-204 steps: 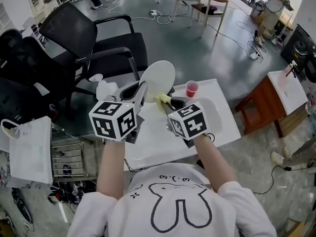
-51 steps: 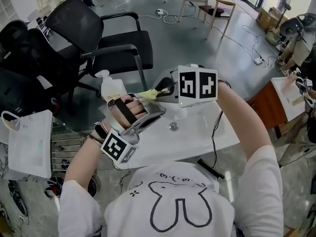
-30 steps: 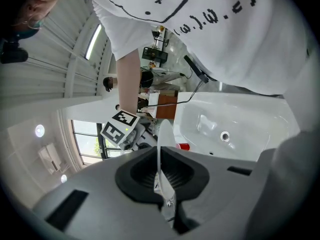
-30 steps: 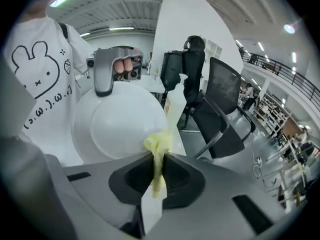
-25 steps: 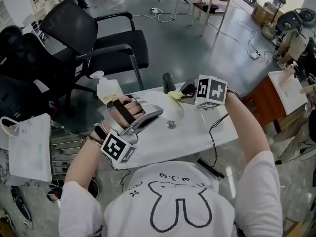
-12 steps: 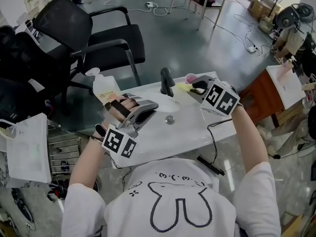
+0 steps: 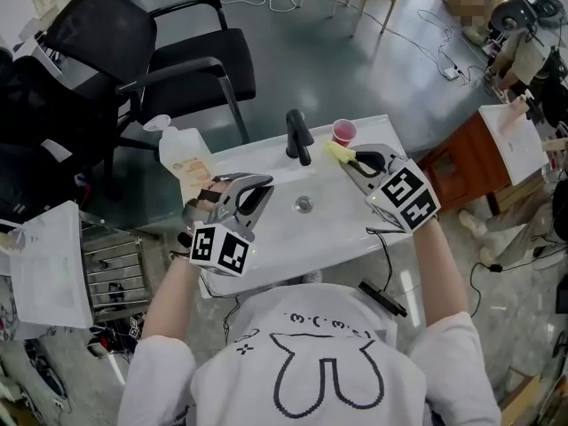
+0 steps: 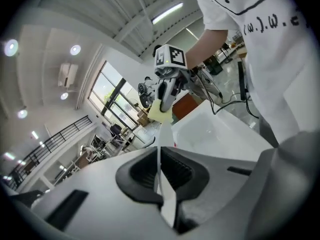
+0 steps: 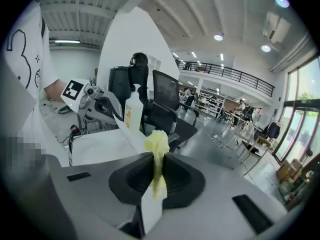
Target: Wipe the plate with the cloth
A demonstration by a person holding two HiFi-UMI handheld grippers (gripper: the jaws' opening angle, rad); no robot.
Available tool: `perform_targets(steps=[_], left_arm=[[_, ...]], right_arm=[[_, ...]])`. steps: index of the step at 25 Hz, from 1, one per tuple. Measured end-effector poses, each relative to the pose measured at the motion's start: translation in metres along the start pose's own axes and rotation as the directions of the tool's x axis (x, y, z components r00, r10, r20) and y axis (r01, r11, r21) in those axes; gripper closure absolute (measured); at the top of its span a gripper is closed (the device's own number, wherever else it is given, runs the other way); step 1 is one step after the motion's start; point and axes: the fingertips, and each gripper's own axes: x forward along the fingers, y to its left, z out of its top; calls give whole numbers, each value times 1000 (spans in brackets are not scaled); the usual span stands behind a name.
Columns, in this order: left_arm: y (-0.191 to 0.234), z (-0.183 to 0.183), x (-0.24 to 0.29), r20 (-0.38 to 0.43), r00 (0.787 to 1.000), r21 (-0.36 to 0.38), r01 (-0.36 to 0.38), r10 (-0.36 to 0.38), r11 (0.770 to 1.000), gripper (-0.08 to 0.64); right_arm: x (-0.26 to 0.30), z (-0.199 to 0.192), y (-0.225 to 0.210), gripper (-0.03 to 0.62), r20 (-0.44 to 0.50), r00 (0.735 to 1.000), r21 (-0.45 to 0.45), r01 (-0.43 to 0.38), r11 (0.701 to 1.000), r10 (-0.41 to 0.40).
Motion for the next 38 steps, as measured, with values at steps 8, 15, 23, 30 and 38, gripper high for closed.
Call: perform_targets(steps=[8, 15, 23, 30, 38], left_arm=[[-12, -39, 23, -112, 993, -347, -9, -32, 938, 541], [-57, -87, 47, -137, 975, -684, 34, -173, 729, 541], [-109, -122, 77, -120, 951, -914, 7, -286, 407, 541], [-153, -143, 112, -103, 912, -989, -52, -398, 136, 541], [-179, -153, 142, -72, 903, -987, -126, -424, -100, 541]], right_arm=[[16, -20, 5, 541, 3, 998, 147, 66, 987, -67], [32, -57, 10, 541, -53, 995, 291, 100, 951, -88], [39, -95, 26, 541, -93, 993, 383, 99, 918, -68], [46, -115, 24, 541, -107, 992, 446, 112, 888, -71], [52, -129, 26, 541, -105, 991, 553, 130, 823, -85]])
